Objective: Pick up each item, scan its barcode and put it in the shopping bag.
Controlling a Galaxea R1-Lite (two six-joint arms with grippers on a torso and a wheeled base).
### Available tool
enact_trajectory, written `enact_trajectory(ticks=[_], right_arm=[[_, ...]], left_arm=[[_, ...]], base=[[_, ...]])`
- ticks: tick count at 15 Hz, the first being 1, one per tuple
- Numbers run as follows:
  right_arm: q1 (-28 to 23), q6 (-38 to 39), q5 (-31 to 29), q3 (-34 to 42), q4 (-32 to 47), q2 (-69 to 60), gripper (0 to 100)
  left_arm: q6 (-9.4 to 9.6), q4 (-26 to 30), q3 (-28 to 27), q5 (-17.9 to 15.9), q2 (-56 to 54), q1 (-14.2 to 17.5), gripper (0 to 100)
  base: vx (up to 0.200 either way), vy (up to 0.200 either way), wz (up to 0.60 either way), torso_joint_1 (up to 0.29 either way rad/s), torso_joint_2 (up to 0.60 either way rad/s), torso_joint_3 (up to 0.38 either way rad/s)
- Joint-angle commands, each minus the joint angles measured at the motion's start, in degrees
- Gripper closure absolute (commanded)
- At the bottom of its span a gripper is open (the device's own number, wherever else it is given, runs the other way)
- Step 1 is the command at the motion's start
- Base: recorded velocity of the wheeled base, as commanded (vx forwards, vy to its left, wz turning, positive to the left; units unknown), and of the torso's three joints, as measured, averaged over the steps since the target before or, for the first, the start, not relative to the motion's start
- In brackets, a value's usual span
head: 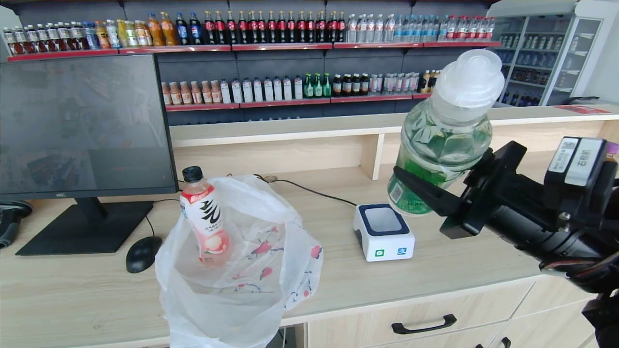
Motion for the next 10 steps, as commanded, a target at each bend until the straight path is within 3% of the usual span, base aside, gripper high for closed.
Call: enact_trajectory(ticks=[1, 3, 5, 8, 10], right_arm=[[-0.9, 6.4, -4.8, 3.7, -0.1, -3.4, 100], [-0.8, 16.1, -14.5, 7.0, -0.1, -3.6, 100], [-0.9, 21.4, -20.5, 9.4, -0.1, -3.2, 100], [-0.9, 22.0, -21.4, 10.2, -0.1, -3.4, 100], [-1.1, 22.2, -21.4, 9.8, -0.1, -3.4, 100]], left_arm=[[-0.11, 0.0, 0.0, 0.0, 0.0, 0.0, 0], [-0.02, 0.0, 0.0, 0.0, 0.0, 0.0, 0], [-0.02, 0.0, 0.0, 0.0, 0.0, 0.0, 0], [-0.11, 0.0, 0.0, 0.0, 0.0, 0.0, 0], [-0.02, 0.0, 0.0, 0.0, 0.0, 0.0, 0]], base=[[0.0, 0.0, 0.0, 0.0, 0.0, 0.0], [0.0, 0.0, 0.0, 0.0, 0.0, 0.0], [0.0, 0.0, 0.0, 0.0, 0.0, 0.0], [0.0, 0.0, 0.0, 0.0, 0.0, 0.0], [-0.2, 0.0, 0.0, 0.007, 0.01, 0.002]])
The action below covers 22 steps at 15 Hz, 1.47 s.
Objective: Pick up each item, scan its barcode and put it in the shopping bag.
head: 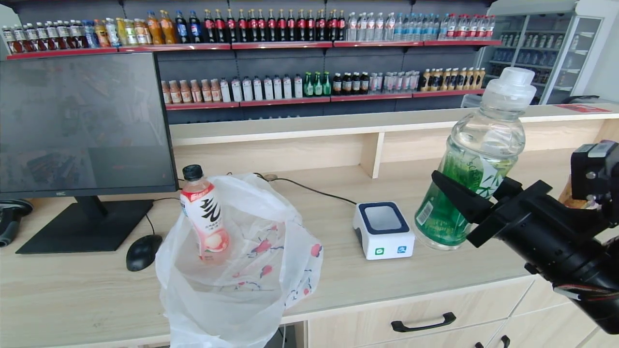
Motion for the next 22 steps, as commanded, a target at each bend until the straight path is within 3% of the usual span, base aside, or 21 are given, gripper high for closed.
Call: enact_trajectory(ticks=[1, 5, 14, 16, 22], right_arm=[[-0.1, 0.4, 0.1, -0.2, -0.1, 0.0, 100], [-0.1, 1.8, 0.1, 1.1, -0.1, -0.6, 100], [-0.2, 1.9, 0.1, 2.4, -0.1, -1.7, 100], [-0.2, 2.0, 0.1, 2.4, -0.1, -1.8, 100], [-0.1, 1.9, 0.1, 2.4, -0.1, -1.6, 100]], left_arm=[[-0.06, 0.0, 0.0, 0.0, 0.0, 0.0, 0], [-0.14, 0.0, 0.0, 0.0, 0.0, 0.0, 0], [-0.14, 0.0, 0.0, 0.0, 0.0, 0.0, 0], [-0.06, 0.0, 0.0, 0.0, 0.0, 0.0, 0], [-0.06, 0.0, 0.0, 0.0, 0.0, 0.0, 0]], base=[[-0.2, 0.0, 0.0, 0.017, 0.01, 0.002], [0.0, 0.0, 0.0, 0.0, 0.0, 0.0], [0.0, 0.2, 0.0, 0.007, 0.01, 0.0], [0.0, 0.0, 0.0, 0.0, 0.0, 0.0], [0.0, 0.0, 0.6, 0.003, 0.0, 0.002]])
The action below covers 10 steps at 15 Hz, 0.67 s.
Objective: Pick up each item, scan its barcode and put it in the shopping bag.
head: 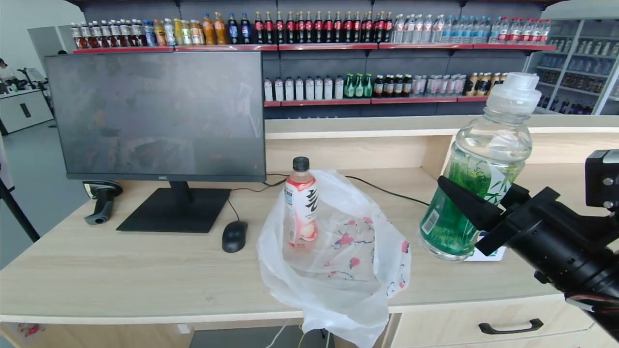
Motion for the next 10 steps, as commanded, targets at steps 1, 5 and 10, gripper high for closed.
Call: enact_trajectory(ticks=[1, 5, 10], right_arm=[[0.0, 0.0, -0.1, 0.2, -0.2, 0.1, 100], [0.1, 0.0, 0.0, -0.6, -0.2, 2.1, 100], [0.2, 0.5, 0.1, -9.5, -0.2, 15.0, 100]], left_arm=[[-0.02, 0.0, 0.0, 0.0, 0.0, 0.0, 0], [-0.11, 0.0, 0.0, 0.0, 0.0, 0.0, 0], [-0.2, 0.0, 0.0, 0.0, 0.0, 0.0, 0]], base=[[0.0, 0.0, 0.0, 0.0, 0.0, 0.0], [0.0, 0.0, 0.0, 0.0, 0.0, 0.0], [0.0, 0.0, 0.0, 0.0, 0.0, 0.0]])
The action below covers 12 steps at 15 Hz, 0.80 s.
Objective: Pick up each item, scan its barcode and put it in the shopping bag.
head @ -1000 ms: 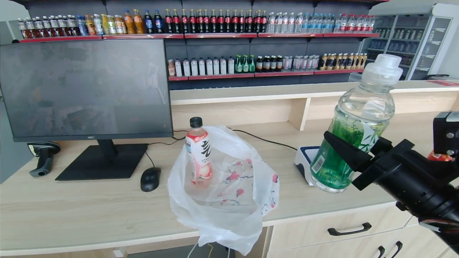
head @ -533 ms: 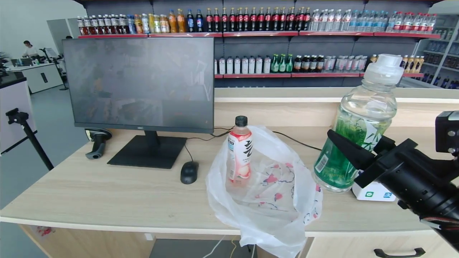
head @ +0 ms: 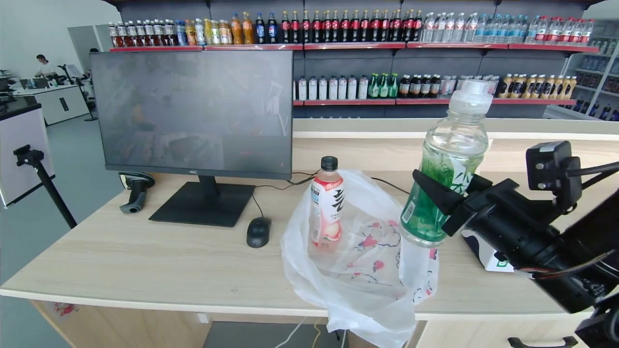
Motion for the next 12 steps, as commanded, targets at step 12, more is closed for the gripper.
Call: enact_trajectory(ticks=[12], right_arm=[[1.6, -0.1, 2.3, -12.7, 0.1, 22.7, 100]], left_arm=[[0.05, 0.0, 0.0, 0.0, 0.0, 0.0, 0]], base=[[0.0, 0.0, 0.0, 0.0, 0.0, 0.0]])
